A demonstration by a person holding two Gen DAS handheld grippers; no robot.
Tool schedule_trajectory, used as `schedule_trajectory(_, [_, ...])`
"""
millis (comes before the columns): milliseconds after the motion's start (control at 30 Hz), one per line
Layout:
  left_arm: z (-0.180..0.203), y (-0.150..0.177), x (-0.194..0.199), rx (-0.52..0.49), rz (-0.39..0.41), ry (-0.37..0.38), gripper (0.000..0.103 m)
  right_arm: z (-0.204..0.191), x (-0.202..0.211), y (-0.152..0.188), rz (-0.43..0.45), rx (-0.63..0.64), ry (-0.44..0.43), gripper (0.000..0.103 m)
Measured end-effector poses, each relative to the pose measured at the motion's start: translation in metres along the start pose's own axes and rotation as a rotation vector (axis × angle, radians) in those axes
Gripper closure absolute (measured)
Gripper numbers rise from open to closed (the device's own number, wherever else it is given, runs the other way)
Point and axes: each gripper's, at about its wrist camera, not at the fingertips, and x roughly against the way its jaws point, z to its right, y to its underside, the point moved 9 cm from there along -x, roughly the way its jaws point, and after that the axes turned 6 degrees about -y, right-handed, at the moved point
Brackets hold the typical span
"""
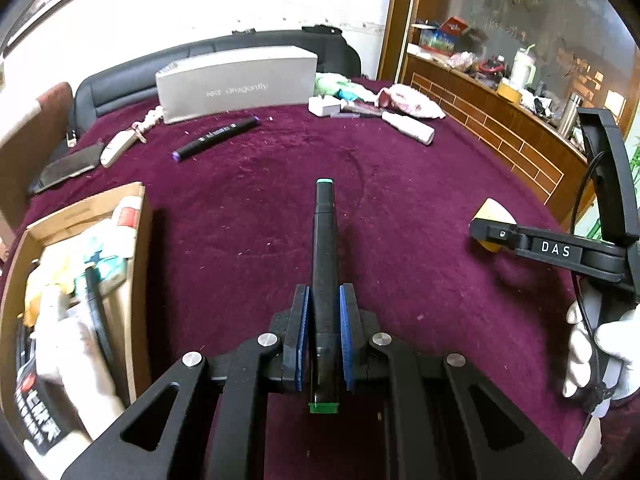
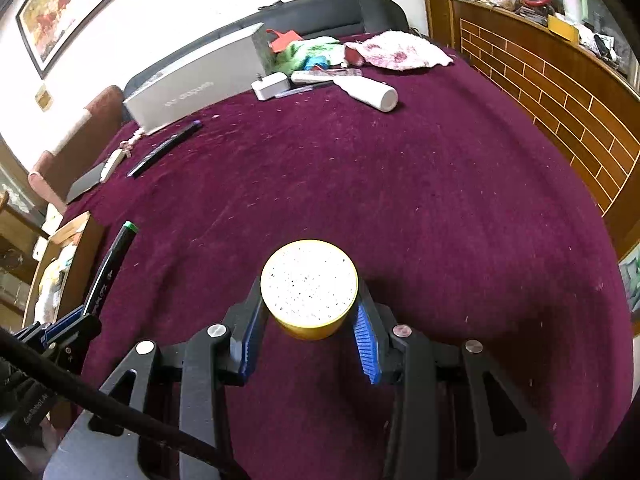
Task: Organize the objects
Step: 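Carry the yellow tin and black marker over the cardboard tray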
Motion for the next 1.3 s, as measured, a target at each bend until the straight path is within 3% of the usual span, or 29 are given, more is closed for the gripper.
schedule_trajectory(333, [-0.032,0.014,0.060,0.042,0.100,-0.066,0.092,-0.057,0.027,0.016,0.016,0.060,-0.087,0.065])
schedule_trajectory(633, [-0.093,0.026,0.098,0.120,0.175,-0.170,0.091,-0.146,0.039,0.030,0.012,0.193,-0.189,0.065])
schedule_trajectory(933, [-0.140,0.042,0.109,0.196,0.197,-0.216,0.091,-0.227,0.040,0.043,-0.011,0.311,-0.271,0.065])
schedule_trajectory(1300, [-0.191,0.070,0.097,0.283,0.155,-0.250,0.091,-0.296,0.006,0.059,-0.105,0.362,-0.352,0.065])
